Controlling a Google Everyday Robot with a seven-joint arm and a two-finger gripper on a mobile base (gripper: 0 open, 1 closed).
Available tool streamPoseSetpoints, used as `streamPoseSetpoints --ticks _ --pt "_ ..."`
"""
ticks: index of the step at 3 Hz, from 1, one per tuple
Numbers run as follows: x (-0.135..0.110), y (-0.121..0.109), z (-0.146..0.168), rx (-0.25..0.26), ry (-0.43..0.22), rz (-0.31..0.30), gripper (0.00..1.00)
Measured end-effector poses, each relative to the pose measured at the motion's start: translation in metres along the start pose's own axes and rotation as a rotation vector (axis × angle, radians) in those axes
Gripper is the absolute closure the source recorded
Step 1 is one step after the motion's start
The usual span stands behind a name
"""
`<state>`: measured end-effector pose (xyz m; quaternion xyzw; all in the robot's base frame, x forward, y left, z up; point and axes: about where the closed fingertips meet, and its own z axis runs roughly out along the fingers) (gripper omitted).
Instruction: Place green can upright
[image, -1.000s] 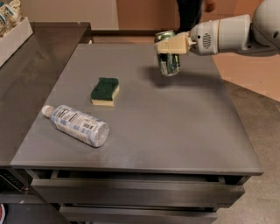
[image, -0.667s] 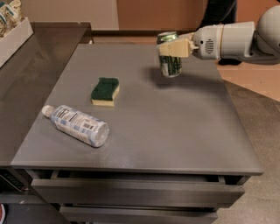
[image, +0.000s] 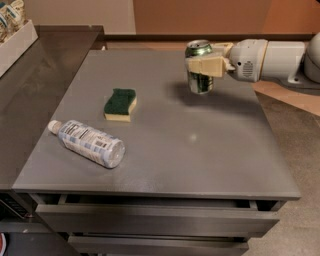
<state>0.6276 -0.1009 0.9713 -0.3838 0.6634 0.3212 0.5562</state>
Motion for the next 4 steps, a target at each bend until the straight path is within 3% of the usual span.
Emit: streamPoseSetpoints --ticks 2,4 --pt "-0.001 0.002 0.002 -0.01 -0.002 -0.024 1.0" --pt "-0.008 0.012 0.006 -0.079 -0.054 -0.123 1.0"
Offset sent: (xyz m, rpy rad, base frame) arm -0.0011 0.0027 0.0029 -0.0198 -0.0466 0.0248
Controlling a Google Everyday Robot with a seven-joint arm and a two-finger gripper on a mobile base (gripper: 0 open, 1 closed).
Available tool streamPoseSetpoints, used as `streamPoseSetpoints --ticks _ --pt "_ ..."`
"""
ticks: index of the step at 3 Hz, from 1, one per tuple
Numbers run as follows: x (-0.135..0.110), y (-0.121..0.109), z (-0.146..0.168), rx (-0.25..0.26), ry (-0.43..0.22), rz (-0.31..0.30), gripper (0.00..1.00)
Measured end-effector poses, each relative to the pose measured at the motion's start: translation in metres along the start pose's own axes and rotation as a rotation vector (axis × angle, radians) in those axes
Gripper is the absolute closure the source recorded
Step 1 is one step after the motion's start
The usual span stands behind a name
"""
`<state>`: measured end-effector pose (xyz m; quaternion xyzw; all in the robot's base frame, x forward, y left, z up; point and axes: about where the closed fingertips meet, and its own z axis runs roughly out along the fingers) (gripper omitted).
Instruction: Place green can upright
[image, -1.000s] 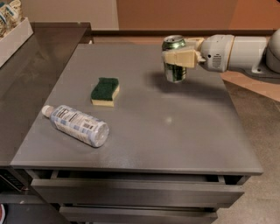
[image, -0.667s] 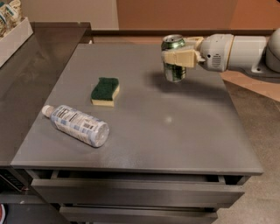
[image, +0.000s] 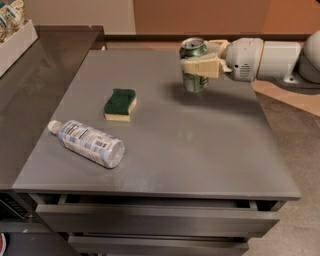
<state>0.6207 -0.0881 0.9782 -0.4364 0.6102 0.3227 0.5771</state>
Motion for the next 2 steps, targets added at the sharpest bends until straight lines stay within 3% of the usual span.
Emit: streamPoseSetpoints --ticks 1,2 --pt "0.004 0.003 -0.001 -0.011 -0.031 0.006 1.0" --pt "0.014 0.006 -0.002 -0.013 -0.051 0.052 1.0"
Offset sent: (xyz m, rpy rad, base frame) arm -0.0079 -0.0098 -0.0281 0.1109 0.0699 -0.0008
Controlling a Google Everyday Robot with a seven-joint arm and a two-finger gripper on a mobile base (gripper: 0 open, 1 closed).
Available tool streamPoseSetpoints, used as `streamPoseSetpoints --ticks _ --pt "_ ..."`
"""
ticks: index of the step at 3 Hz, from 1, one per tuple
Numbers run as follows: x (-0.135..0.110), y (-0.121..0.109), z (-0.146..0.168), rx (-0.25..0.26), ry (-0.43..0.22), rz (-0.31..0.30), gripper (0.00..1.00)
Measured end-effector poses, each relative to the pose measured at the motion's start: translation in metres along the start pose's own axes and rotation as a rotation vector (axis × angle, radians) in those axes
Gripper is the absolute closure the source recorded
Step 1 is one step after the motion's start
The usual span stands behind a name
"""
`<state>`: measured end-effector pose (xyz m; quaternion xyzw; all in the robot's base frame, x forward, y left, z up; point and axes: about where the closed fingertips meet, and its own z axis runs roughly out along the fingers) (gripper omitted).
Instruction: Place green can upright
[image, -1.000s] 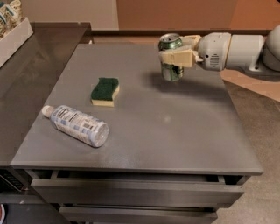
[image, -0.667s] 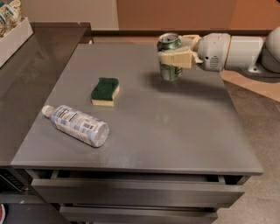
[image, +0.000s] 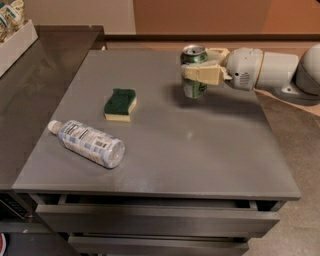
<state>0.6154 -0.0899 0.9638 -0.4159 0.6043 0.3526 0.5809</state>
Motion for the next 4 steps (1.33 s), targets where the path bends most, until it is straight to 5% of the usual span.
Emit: streamPoseSetpoints --ticks 3,4 --pt "0.027 0.001 -0.007 0.013 -0.077 0.09 1.0" --pt "0.029 0.0 -0.009 0.012 -0.124 0.087 0.82"
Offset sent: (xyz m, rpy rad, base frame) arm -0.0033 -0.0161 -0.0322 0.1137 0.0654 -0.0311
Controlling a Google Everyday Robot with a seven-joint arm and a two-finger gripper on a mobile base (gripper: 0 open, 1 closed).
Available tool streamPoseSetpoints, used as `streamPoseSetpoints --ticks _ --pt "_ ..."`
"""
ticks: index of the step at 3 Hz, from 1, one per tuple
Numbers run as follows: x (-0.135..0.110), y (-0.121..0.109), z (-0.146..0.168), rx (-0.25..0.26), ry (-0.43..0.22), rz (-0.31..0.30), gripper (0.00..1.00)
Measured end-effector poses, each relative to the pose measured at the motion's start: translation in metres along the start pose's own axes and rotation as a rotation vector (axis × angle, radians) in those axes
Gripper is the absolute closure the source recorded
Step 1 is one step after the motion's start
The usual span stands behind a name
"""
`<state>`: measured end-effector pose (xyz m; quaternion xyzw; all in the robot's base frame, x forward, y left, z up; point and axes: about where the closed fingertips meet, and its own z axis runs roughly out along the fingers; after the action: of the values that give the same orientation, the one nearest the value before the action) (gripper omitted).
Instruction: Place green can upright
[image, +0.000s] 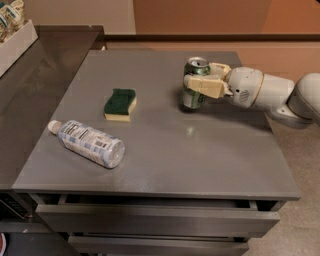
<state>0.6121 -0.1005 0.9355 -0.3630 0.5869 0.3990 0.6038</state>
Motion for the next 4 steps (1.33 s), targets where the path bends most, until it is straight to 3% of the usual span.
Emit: streamPoseSetpoints --ticks 3,4 --pt "0.022 0.001 -0.005 -0.003 0.081 -0.036 0.13" --pt "0.022 0.002 -0.003 -0.008 0.081 -0.037 0.0"
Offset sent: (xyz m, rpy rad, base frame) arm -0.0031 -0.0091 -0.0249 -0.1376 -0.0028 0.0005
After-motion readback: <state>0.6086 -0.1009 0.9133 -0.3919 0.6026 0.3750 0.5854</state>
